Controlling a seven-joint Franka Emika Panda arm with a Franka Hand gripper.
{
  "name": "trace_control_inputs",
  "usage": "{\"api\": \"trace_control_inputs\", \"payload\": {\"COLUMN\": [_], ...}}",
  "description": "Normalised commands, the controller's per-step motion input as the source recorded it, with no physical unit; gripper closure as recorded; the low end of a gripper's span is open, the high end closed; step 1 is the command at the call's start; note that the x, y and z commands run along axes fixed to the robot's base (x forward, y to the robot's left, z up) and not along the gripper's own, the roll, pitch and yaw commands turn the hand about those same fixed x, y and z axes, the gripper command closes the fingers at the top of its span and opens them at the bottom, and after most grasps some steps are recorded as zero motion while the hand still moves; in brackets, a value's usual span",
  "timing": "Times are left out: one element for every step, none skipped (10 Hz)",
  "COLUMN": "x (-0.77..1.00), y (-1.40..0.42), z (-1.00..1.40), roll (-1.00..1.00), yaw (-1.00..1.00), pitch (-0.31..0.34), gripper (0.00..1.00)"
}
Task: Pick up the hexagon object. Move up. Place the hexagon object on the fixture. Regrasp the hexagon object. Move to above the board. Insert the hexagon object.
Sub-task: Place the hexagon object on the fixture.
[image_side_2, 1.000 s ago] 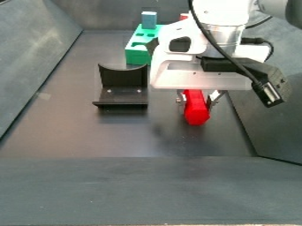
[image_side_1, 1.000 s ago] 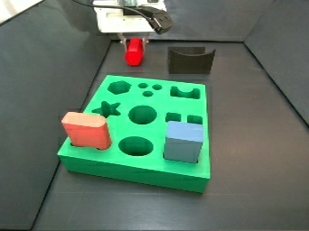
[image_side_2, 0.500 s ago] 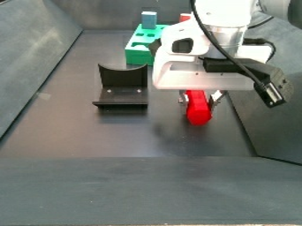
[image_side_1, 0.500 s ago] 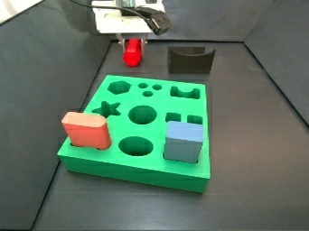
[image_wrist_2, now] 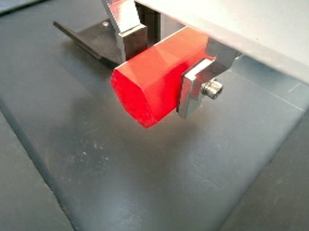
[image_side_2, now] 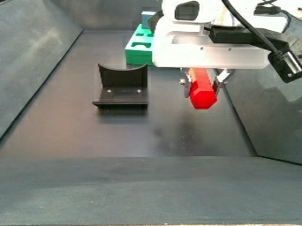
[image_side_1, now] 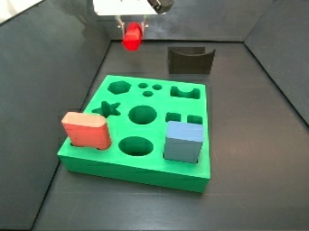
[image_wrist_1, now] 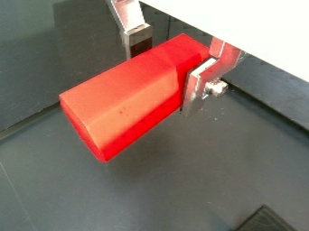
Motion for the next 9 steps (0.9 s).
{"api": "trace_control_inputs", "payload": {"x": [0.01,-0.01,-0.01,-0.02,-0.02,-0.03,-0.03,-0.02,-0.01], "y": [0.00,0.00,0.00,0.00,0.00,0.01,0.01,0.01,0.01], "z": [1.00,1.00,1.00,1.00,1.00,1.00,0.95,0.68,0.58], "roll": [0.01,0.01,0.01,0.03,0.04,0.05,0.05,0.06,0.07], "yaw": [0.00,0.00,0.00,-0.01,-0.01,-0.01,-0.01,-0.01,-0.01], "pitch": [-0.004,0.018,0.025,0.029,0.034,0.042,0.047,0.058,0.066], "gripper": [1.00,1.00,1.00,1.00,1.00,1.00,1.00,1.00,1.00]}}
